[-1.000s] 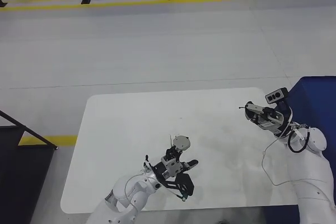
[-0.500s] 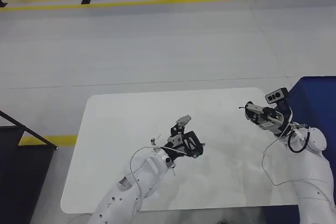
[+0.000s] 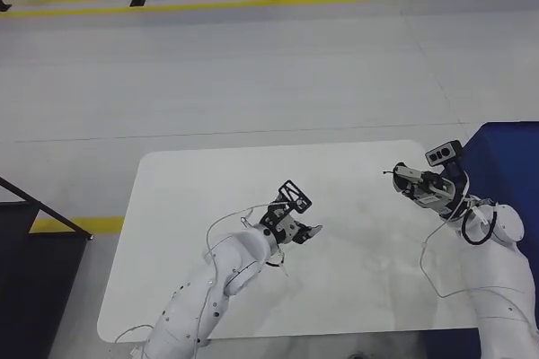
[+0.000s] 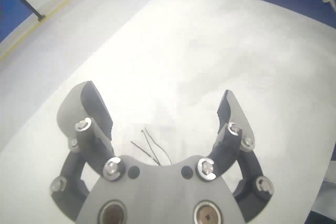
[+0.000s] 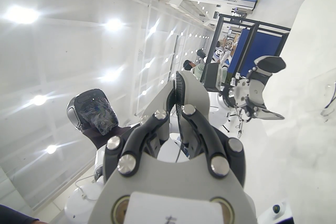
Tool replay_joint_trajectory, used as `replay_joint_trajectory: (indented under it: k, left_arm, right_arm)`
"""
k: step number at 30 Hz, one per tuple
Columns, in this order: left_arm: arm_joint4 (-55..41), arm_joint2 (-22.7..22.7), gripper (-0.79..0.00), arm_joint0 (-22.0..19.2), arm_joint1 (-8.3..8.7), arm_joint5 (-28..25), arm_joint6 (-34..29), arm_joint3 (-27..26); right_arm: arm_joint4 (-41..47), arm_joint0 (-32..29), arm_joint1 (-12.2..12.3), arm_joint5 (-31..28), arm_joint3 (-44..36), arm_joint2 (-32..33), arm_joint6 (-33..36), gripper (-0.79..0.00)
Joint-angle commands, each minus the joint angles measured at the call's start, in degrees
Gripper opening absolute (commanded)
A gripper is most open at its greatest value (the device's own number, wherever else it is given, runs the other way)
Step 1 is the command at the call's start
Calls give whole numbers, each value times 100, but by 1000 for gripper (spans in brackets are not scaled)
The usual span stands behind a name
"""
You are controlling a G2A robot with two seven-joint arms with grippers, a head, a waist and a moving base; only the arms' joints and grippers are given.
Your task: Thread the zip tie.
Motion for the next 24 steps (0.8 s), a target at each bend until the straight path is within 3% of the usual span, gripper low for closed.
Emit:
replay_joint_trajectory:
  k: [1, 4, 8, 16, 19, 20, 21, 24]
  left_arm:
    - [-995, 0, 0, -184, -67, 588, -551, 44]
    - [-1743, -38, 0, -526, -140, 870, -1478, 204]
    - [-2679, -202, 0, -714, -160, 860, -2262, 252]
    - [-2679, -202, 0, -714, -160, 860, -2262, 252]
    - [-1981, -61, 0, -677, -167, 1538, -2111, 248]
    - [-1975, -18, -311, -671, -185, 1786, -2186, 229]
    - [-1977, 15, -440, -702, -202, 1970, -2288, 209]
    - [-1717, 114, -493, -787, -234, 2506, -2494, 169]
  right_arm:
    - [0, 0, 0, 0, 0, 0, 0, -785]
    - [0, 0, 0, 0, 0, 0, 0, -785]
    - [0, 0, 0, 0, 0, 0, 0, -785]
    - [0, 0, 0, 0, 0, 0, 0, -785]
    - [0, 0, 0, 0, 0, 0, 0, -785]
    - [0, 0, 0, 0, 0, 0, 0, -785]
    - [0, 0, 0, 0, 0, 0, 0, -785]
    - [0, 0, 0, 0, 0, 0, 0, -785]
